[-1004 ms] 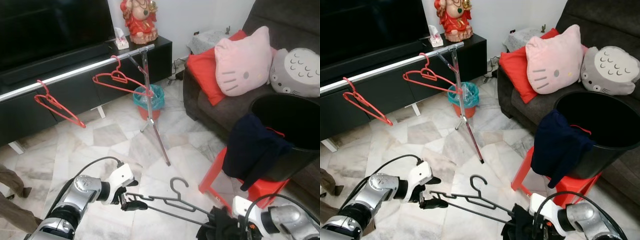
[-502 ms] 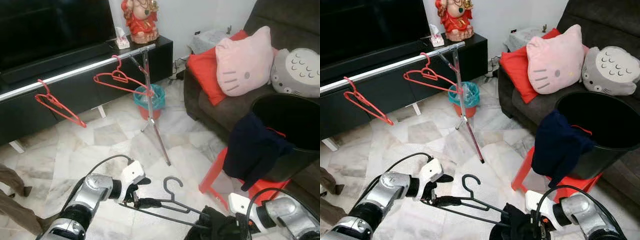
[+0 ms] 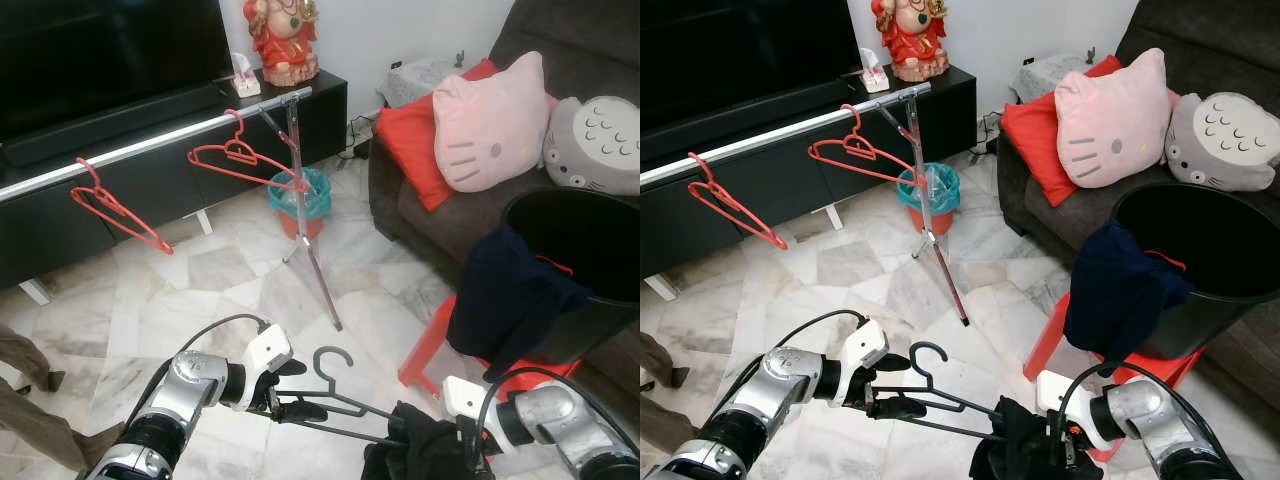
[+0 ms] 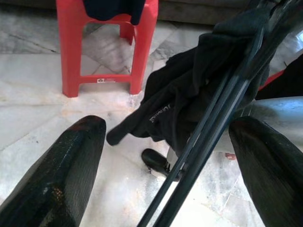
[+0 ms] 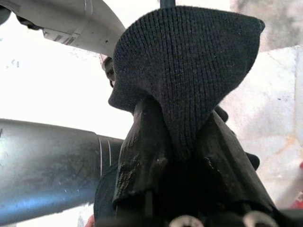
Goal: Hang hanger
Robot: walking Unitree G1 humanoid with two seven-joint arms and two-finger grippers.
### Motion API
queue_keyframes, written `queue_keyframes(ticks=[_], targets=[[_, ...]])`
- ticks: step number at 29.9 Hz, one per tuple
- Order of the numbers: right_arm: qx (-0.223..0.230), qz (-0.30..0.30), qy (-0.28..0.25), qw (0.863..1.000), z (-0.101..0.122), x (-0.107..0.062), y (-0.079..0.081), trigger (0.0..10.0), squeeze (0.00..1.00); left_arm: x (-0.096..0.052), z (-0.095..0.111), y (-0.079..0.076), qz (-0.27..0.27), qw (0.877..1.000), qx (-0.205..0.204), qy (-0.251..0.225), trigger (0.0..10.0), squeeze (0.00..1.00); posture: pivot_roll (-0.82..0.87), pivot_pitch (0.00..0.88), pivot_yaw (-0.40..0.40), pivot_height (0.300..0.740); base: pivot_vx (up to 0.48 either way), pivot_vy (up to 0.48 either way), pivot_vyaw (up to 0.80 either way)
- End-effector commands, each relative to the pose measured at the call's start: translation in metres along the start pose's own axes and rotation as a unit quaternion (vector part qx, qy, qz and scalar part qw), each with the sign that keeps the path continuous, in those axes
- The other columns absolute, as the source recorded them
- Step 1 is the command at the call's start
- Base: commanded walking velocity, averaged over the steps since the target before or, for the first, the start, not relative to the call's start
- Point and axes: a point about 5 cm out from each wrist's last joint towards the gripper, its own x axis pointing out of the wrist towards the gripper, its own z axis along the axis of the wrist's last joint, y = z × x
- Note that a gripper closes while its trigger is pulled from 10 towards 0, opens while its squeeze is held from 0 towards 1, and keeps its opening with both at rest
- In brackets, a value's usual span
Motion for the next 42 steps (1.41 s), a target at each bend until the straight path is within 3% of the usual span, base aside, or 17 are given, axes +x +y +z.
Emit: queue_keyframes(ticks=[1, 2, 3, 4, 42], targets=[[-0.018, -0.002, -0.008, 1.000, 0.0093, 0.0007, -0.0038, 10.0, 0.00, -0.0005, -0.0005, -0.0015, -0.007, 1.000, 0.000, 0.003, 2.7, 0.00, -0.05, 0.005, 0.062, 0.740, 0.000, 0.000, 0.00], [-0.018, -0.001, -0.008, 1.000, 0.0093, 0.0012, -0.0037, 10.0, 0.00, 0.0001, -0.0001, -0.0021, -0.010, 1.000, 0.001, 0.002, 0.7, 0.00, -0.05, 0.003, 0.062, 0.740, 0.000, 0.000, 0.00], [-0.018, -0.001, -0.008, 1.000, 0.0094, 0.0015, -0.0037, 10.0, 0.00, 0.0006, 0.0003, -0.0027, -0.014, 1.000, 0.001, 0.002, 0.7, 0.00, -0.05, 0.003, 0.062, 0.740, 0.000, 0.000, 0.00], [-0.018, -0.001, -0.008, 1.000, 0.0093, 0.0017, -0.0036, 10.0, 0.00, 0.0009, 0.0004, -0.0033, -0.016, 1.000, 0.000, 0.001, 0.0, 0.00, -0.05, 0.000, 0.063, 0.740, 0.000, 0.000, 0.00], [-0.023, -0.029, -0.028, 0.999, 0.0185, 0.0016, -0.0115, 10.0, 0.00, 0.0007, 0.0018, -0.0096, -0.047, 0.999, -0.005, 0.001, 0.0, 0.00, -0.05, 0.000, 0.062, 0.740, 0.000, 0.000, 0.00]])
